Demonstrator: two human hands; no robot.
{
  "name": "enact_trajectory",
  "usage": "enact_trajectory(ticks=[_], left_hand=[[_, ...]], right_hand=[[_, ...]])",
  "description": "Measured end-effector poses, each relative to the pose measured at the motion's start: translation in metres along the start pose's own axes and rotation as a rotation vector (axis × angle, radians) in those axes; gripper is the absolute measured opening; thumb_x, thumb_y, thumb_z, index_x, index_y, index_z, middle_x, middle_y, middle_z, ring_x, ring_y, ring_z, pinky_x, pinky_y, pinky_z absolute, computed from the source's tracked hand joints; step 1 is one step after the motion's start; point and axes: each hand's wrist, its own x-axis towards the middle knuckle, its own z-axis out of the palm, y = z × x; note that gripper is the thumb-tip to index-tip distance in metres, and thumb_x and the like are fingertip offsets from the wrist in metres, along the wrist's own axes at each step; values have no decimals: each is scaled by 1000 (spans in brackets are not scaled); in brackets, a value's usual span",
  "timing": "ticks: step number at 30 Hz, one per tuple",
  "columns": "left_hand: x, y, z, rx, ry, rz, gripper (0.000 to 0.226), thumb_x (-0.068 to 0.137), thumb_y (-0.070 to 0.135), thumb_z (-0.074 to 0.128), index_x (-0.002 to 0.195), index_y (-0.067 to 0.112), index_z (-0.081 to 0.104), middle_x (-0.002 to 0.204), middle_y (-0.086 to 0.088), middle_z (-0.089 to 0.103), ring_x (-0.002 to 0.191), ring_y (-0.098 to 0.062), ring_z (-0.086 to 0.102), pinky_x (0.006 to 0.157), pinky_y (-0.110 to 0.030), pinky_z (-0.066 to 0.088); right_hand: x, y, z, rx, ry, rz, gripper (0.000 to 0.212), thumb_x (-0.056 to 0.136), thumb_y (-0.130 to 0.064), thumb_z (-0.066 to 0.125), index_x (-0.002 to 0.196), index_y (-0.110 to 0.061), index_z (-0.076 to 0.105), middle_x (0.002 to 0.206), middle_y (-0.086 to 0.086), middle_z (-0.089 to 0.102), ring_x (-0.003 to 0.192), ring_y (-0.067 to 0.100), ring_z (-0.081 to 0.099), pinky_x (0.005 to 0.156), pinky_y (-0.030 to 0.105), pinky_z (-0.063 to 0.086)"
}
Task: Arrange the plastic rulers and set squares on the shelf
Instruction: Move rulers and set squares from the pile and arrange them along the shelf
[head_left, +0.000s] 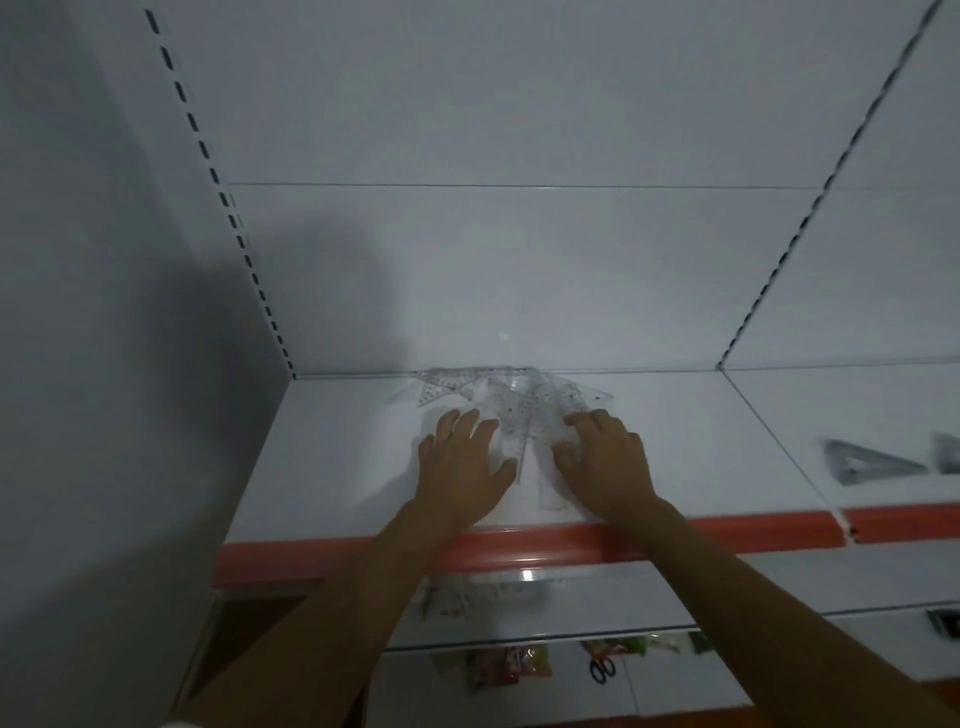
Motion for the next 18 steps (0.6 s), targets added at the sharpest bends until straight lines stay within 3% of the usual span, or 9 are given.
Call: enact_trajectory(ticks=[10, 14, 18], left_hand=[[32, 25, 24, 89, 48, -46, 62, 91, 59, 42, 143, 25, 36, 148, 2, 36, 139, -20, 23, 107, -44, 24], [40, 31, 34, 117, 83, -24, 50, 92, 51, 46, 136, 25, 46, 141, 3, 44, 131, -20, 34, 101, -42, 27], [42, 31, 45, 115, 193, 19, 27, 93, 35, 52, 116, 25, 60, 122, 3, 55, 113, -22, 48, 89, -43, 35]], right_hand=[[12, 34, 13, 6, -42, 96, 59, 87, -58, 47, 134, -22, 45, 130, 2, 50, 118, 20, 47, 98, 37, 35], [12, 38, 26, 59, 79, 76, 44, 84, -49, 58, 120, -23, 59, 117, 0, 58, 107, 20, 54, 90, 37, 36], [11, 44, 34, 51, 206, 32, 28, 79, -38, 65, 103, -23, 66, 100, -3, 63, 93, 19, 59, 86, 35, 31]])
